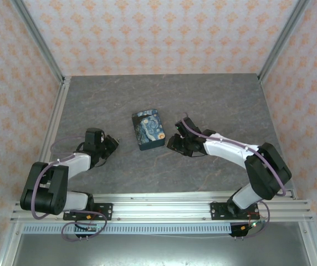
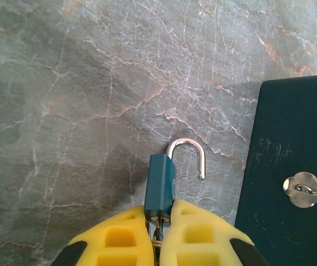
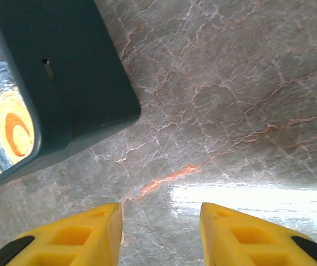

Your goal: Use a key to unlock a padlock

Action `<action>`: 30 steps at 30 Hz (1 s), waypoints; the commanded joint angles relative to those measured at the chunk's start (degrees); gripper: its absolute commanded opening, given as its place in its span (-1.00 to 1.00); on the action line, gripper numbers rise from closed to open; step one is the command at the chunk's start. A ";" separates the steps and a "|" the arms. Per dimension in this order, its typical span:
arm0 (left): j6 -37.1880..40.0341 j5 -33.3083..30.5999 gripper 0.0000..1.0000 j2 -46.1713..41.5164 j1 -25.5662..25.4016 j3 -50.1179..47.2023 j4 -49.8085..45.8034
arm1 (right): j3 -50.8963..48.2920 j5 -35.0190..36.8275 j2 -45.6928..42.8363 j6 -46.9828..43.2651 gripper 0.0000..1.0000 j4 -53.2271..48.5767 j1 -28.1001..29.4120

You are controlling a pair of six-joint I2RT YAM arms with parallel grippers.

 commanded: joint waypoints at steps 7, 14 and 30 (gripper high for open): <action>8.99 -7.32 -0.22 -7.74 0.37 3.39 -14.49 | 5.24 8.35 -3.14 -3.92 -0.03 -8.26 0.18; 17.00 -13.06 0.18 -17.01 0.41 11.17 -31.00 | 9.66 16.69 -7.01 -10.25 0.18 -15.37 -2.68; 49.68 -25.44 0.99 -13.31 0.63 24.49 -18.54 | -4.78 51.74 -18.03 -38.17 0.99 8.07 -18.15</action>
